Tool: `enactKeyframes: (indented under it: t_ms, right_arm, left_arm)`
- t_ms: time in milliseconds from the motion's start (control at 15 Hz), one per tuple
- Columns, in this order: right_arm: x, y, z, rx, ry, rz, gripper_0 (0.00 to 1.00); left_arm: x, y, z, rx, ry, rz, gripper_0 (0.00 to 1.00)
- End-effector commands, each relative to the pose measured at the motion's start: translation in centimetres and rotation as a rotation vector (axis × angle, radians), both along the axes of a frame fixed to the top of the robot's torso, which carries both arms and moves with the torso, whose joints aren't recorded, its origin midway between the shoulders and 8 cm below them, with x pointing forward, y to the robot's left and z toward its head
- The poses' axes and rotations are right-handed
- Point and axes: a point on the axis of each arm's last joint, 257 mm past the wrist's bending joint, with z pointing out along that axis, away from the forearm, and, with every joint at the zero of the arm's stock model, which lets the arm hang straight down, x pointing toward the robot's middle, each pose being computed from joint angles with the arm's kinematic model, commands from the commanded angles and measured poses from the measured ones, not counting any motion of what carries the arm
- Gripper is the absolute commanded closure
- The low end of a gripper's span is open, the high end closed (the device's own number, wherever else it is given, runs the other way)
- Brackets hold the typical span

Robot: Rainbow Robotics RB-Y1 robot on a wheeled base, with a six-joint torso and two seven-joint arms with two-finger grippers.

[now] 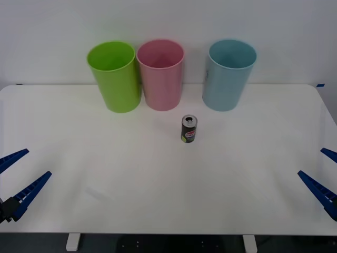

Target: Grasp the object on the table and drop it into the matching bin: aluminum can to the light blue bin, PET bottle to the pink bin.

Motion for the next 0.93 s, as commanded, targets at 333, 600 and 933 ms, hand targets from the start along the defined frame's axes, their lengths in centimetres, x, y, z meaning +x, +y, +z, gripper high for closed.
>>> enactKeyframes:
  t_ms: [333,600,933]
  right_arm:
    - [0.1,0.6,-0.5,-0.023,0.010,0.010,0.00]
    - [0.9,2.1,-2.4,-0.067,0.024,0.015,0.00]
    - [3.1,4.6,-4.8,-0.143,-0.004,-0.025,0.00]
  left_arm:
    - [0.0,0.0,0.0,0.000,0.000,0.000,0.00]
    - [0.0,0.0,0.0,0.000,0.000,0.000,0.00]
    - [0.0,0.0,0.0,0.000,0.000,0.000,0.00]
